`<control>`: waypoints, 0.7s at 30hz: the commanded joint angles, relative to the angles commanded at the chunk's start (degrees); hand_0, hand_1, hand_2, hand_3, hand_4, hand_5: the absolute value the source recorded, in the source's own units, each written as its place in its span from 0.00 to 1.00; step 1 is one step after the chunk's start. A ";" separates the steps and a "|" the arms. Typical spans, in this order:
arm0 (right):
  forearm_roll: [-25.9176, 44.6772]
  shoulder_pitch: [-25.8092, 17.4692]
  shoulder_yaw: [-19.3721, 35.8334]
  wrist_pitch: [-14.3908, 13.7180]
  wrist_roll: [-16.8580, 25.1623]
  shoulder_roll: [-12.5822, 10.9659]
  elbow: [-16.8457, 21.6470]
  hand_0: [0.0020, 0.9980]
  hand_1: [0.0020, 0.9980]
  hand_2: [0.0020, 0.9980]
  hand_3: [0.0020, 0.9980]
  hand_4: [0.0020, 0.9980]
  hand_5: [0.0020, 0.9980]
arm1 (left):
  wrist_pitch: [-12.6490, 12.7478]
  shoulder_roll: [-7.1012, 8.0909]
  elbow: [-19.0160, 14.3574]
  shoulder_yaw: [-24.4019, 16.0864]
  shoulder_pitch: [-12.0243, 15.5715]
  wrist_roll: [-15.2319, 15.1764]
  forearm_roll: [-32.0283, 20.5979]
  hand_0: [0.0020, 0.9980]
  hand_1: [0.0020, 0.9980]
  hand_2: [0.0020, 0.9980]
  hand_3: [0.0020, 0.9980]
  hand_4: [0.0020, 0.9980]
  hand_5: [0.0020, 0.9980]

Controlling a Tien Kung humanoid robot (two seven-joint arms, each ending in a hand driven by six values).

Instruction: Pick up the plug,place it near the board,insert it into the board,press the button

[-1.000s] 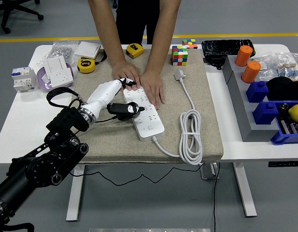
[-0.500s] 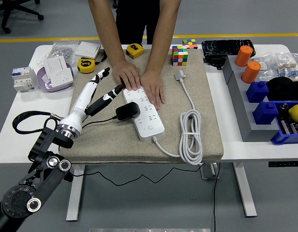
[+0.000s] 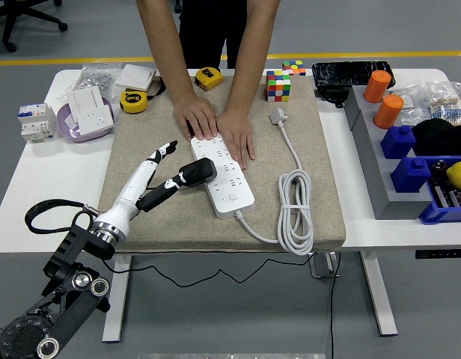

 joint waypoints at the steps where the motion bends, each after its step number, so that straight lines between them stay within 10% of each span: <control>1: -0.18 -0.08 0.18 0.02 -0.06 0.02 0.00 0.85 0.74 0.71 0.67 0.97 0.60 | 0.01 0.06 0.27 0.30 -0.30 0.03 0.37 1.00 1.00 1.00 0.99 1.00 1.00; 21: 0.11 0.12 0.03 0.00 0.08 0.09 0.00 0.85 0.74 0.71 0.67 0.97 0.60 | -1.00 0.47 2.19 4.40 -2.45 0.87 2.44 1.00 1.00 1.00 0.98 1.00 1.00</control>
